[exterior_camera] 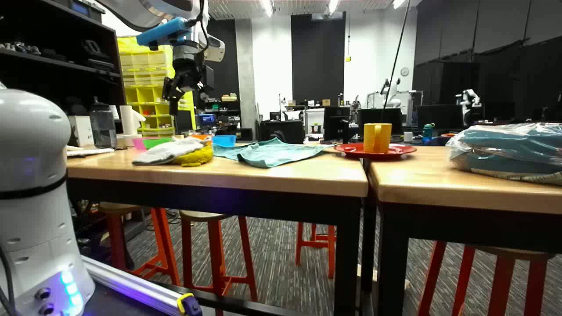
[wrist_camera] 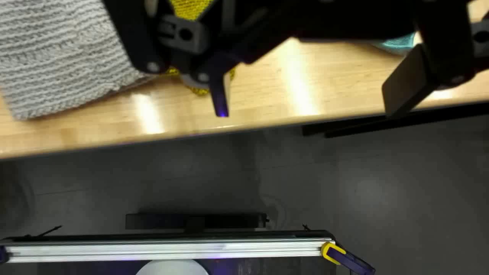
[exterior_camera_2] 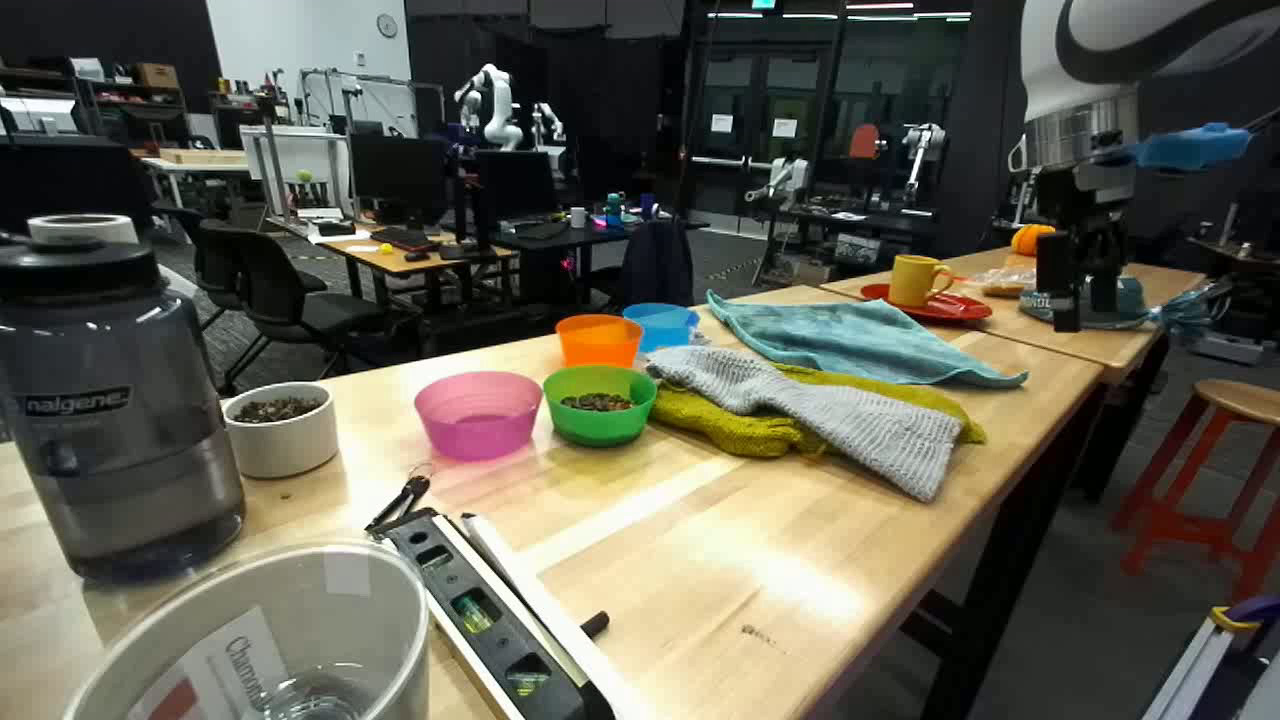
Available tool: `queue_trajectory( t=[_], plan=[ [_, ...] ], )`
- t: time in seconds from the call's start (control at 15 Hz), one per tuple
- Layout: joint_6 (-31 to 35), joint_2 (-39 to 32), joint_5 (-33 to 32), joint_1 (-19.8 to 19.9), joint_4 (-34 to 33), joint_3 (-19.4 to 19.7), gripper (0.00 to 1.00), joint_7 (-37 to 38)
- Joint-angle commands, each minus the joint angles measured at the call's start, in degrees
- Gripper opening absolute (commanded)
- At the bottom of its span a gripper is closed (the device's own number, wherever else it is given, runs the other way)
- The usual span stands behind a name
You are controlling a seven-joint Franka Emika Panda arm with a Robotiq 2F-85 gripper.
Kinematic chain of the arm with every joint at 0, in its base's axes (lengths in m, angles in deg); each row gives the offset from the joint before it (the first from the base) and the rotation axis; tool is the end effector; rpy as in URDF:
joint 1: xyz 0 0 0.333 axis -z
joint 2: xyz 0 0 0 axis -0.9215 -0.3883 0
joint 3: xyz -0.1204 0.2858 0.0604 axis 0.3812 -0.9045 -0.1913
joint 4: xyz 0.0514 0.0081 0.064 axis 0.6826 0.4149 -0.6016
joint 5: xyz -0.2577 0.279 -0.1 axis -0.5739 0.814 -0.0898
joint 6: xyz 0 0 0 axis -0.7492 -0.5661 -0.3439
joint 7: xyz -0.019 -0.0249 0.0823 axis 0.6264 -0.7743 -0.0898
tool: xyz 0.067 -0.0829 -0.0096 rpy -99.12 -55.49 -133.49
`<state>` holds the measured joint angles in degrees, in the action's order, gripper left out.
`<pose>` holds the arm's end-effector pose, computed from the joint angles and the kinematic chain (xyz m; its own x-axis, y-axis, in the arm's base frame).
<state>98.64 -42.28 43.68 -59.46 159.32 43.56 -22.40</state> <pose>0.3139 -0.1062 0.5089 0.9593 -0.0560 -0.2769 -0.0195 -0.9909 0.1329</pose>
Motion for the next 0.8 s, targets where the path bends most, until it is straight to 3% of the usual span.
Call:
queue_trajectory(
  t=[0.0,0.4,0.73],
  plan=[
    [-0.2,0.0,-0.3,-1.0,-0.1,0.8,1.00,0.5],
    [1.4,-3.9,2.4,-0.5,-2.4,2.4,1.00,2.6],
    [8.5,-10.6,5.5,0.8,-5.3,6.0,1.00,3.7]
  ],
)
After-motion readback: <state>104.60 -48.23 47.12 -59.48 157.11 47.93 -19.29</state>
